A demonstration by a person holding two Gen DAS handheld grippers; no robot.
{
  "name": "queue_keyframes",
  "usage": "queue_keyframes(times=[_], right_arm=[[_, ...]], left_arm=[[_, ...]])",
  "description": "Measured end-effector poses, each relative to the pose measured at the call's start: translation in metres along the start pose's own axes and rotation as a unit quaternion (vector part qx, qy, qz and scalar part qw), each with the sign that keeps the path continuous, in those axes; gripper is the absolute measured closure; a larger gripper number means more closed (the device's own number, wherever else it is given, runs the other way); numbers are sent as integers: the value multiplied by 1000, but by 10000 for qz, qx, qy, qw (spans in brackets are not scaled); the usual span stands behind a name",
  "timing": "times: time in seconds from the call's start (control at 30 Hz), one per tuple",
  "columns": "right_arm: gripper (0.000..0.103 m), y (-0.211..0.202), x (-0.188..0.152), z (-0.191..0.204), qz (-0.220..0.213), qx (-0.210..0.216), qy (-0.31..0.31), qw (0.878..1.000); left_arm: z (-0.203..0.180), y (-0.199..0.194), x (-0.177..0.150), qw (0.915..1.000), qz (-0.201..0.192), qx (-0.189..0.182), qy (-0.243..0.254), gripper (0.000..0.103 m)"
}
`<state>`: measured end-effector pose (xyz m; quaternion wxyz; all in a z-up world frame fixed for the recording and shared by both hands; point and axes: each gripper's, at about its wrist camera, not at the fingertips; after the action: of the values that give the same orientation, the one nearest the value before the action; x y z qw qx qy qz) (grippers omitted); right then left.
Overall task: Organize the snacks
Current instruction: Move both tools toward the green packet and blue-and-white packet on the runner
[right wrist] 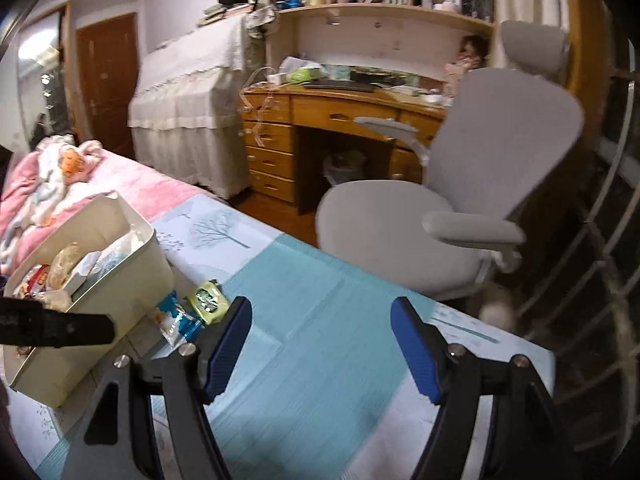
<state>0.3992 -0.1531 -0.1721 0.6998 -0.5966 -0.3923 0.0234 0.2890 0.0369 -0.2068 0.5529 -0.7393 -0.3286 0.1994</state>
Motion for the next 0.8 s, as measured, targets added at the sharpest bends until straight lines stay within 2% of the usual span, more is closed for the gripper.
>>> queue_keyframes(times=[0.2, 0.4, 0.47, 0.57, 0.77, 0.8], right_arm=[[31, 32, -2, 2, -61, 42, -296, 9995], [31, 52, -6, 10, -7, 80, -530, 9986], [31, 57, -7, 11, 15, 153, -560, 9983], [31, 61, -7, 11, 24, 232, -595, 9980], [31, 70, -6, 15, 59, 336, -628, 9974], [31, 70, -6, 16, 63, 341, -640, 9973]], left_arm=[[0, 35, 17, 9980, -210, 93, -594, 21], [1, 61, 34, 9946, -376, 243, -938, 21], [1, 67, 40, 9940, -366, 329, -972, 21], [0, 74, 44, 9925, -328, 581, -1020, 29], [-1, 90, 52, 9914, -216, 806, -1008, 31], [-1, 93, 53, 9917, -178, 832, -967, 36]])
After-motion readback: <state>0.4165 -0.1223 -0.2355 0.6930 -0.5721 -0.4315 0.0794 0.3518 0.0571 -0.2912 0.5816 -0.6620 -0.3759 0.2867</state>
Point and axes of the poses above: each gripper's, at about its wrist camera, not at the fingertips, and y roughly the way its jaws point, z to its left, x to its top, and after that the axes turned 15 degrees about z, right-handed
